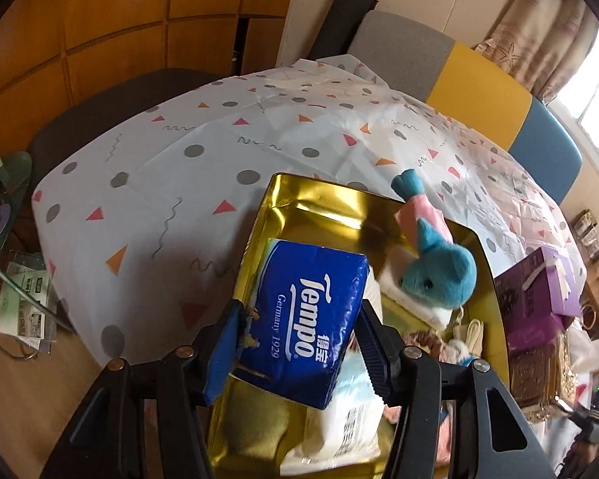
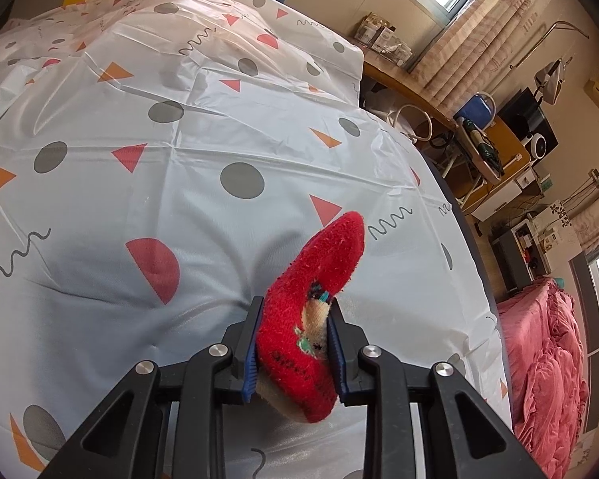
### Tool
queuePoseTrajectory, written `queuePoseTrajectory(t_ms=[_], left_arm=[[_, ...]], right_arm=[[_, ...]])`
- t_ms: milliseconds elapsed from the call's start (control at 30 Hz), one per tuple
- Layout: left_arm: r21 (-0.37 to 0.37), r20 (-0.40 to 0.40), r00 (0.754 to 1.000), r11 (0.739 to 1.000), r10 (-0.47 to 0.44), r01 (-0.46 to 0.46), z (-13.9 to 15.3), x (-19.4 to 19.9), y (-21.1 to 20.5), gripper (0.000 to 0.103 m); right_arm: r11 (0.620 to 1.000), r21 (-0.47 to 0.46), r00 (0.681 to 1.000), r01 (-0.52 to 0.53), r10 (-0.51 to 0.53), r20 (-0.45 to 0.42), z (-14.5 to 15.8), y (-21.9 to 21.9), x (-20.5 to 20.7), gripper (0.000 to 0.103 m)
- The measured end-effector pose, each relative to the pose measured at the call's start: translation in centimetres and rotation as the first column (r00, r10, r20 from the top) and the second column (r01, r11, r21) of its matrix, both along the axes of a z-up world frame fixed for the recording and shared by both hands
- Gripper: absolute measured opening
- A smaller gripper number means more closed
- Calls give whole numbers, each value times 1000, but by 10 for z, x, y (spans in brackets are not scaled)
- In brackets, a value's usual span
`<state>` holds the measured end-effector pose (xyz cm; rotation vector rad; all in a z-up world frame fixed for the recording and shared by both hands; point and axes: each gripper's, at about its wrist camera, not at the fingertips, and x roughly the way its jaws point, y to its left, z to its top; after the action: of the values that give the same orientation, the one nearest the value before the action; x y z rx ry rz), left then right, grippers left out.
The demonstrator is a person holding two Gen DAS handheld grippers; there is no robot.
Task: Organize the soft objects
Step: 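Carry the Tempo pack into the gold tray and open the left gripper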
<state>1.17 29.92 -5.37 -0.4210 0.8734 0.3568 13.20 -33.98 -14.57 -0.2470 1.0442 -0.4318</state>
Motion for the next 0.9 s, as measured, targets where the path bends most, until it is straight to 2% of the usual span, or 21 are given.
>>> queuePoseTrajectory(t_ms=[233,333,400,467,500,533,600,767,900], left_arm=[[33,-59,997,998,-48,50,-11,44,1,58],[70,-108,993,995,-57,65,-24,63,0,59],[68,-137,989,996,-49,59,-32,69,2,60],[66,-152,986,995,-68,79,-38,72,-1,64],[79,-157,985,994,-68,81,-39,72,-2,71],[92,-153,986,992,-71,86,-39,71,-5,75],[128,-146,987,988,-67,86,-36,66,-9,77],[189,-82,996,981,-19,34,-21,41,-14,78],[243,-17,1000,970,-24,27,-6,11,-33,80]], right_arm=[[1000,4,1000,4,-4,1,0,0,0,28],[1000,7,1000,6,-6,0,0,0,0,28],[1000,5,1000,6,-6,-1,0,0,0,28],[1000,6,1000,6,-6,-1,-1,0,0,28],[1000,6,1000,5,-5,-2,-1,0,0,28],[1000,6,1000,6,-6,-2,-1,0,0,28],[1000,6,1000,6,-5,-2,-1,0,0,28],[1000,5,1000,5,-5,-2,0,0,1,28],[1000,3,1000,3,-3,-3,0,0,0,28]])
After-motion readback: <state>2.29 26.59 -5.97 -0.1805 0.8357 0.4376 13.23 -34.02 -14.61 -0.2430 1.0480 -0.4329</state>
